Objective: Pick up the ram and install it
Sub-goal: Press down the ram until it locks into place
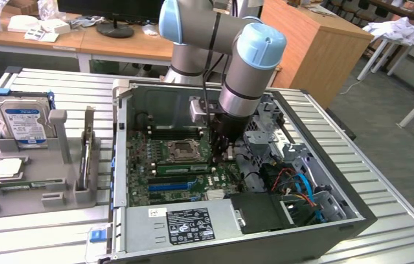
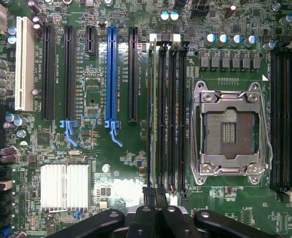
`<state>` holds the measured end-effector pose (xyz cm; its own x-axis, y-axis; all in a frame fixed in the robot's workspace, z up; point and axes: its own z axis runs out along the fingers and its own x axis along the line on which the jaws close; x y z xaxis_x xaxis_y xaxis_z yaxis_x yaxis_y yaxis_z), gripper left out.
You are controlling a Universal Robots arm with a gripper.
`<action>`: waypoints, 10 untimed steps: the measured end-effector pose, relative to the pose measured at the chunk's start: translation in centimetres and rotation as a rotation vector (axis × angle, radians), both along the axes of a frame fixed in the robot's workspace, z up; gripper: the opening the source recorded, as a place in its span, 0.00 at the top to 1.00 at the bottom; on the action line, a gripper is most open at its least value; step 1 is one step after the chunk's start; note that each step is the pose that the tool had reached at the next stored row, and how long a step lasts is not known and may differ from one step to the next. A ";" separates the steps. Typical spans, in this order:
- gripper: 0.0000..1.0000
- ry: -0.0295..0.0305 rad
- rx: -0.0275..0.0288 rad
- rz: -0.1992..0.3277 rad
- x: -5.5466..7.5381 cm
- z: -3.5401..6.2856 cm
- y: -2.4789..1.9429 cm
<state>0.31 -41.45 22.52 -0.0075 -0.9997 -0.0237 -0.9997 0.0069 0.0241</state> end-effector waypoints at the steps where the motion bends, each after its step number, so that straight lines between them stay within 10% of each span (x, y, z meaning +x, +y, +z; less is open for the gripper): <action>1: 0.89 0.0000 0.0002 0.000 0.0 -0.03 0.00; 10: 0.89 0.0000 0.0001 0.000 0.0 -0.14 -0.02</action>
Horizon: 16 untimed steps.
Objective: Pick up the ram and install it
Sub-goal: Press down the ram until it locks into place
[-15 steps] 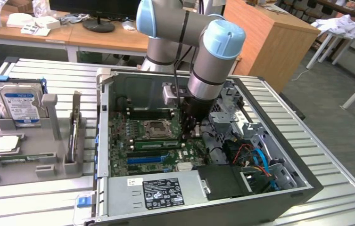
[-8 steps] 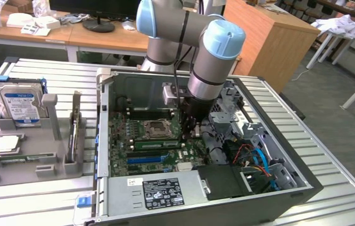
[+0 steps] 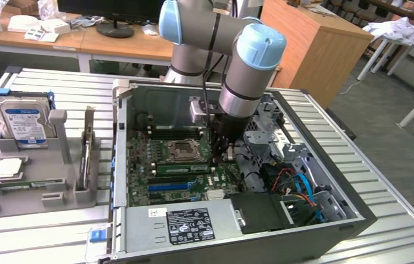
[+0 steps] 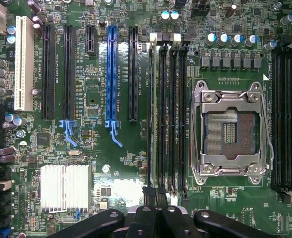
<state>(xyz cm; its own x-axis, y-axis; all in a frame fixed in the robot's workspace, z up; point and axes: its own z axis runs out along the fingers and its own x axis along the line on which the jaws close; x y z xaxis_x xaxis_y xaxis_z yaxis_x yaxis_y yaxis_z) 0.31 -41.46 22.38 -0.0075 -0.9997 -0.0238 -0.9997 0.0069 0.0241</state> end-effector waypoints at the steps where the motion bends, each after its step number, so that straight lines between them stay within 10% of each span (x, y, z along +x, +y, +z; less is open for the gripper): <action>1: 0.89 -0.0001 -0.0001 0.000 0.0 -0.03 -0.01; 16: 0.89 0.0000 0.0004 0.000 0.0 -0.12 -0.04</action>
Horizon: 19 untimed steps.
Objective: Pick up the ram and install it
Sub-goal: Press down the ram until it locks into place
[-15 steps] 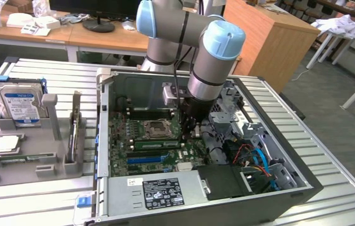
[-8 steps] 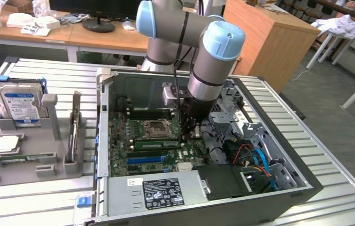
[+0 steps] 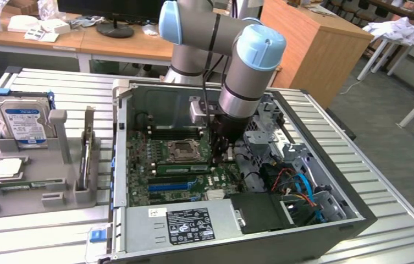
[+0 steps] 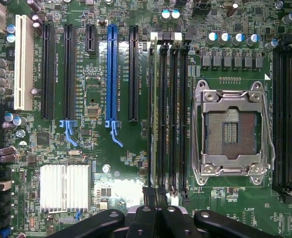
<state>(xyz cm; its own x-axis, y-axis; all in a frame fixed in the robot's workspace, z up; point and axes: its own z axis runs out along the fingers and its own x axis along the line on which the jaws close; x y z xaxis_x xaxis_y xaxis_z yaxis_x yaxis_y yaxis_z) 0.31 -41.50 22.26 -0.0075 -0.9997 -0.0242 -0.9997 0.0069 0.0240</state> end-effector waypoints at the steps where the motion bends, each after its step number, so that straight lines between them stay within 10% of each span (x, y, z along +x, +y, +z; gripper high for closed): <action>1: 0.89 0.0003 0.0009 0.000 0.0 0.07 0.01; 19: 0.89 0.0031 -0.0001 0.000 0.1 3.27 0.00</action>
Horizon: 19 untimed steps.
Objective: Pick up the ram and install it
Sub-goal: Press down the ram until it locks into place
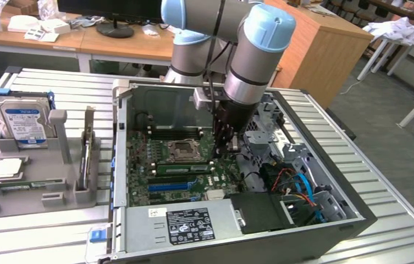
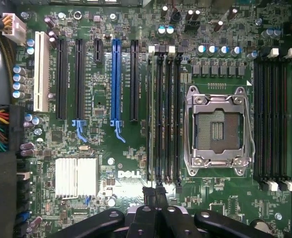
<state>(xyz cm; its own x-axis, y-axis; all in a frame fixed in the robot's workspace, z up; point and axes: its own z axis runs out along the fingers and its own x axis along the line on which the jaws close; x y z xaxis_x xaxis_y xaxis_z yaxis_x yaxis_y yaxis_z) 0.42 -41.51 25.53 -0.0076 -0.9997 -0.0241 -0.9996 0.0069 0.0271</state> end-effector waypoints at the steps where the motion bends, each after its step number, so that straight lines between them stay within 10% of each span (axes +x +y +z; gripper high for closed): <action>1: 0.89 0.0000 -0.0002 0.000 -0.1 0.00 0.00; 19: 0.89 0.0000 -0.0002 0.000 -6.5 -0.09 0.00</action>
<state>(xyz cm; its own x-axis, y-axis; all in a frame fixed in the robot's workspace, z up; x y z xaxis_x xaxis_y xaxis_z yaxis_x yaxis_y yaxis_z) -6.06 -41.51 25.44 -0.0076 -0.9997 -0.0239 -0.9996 0.0070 0.0272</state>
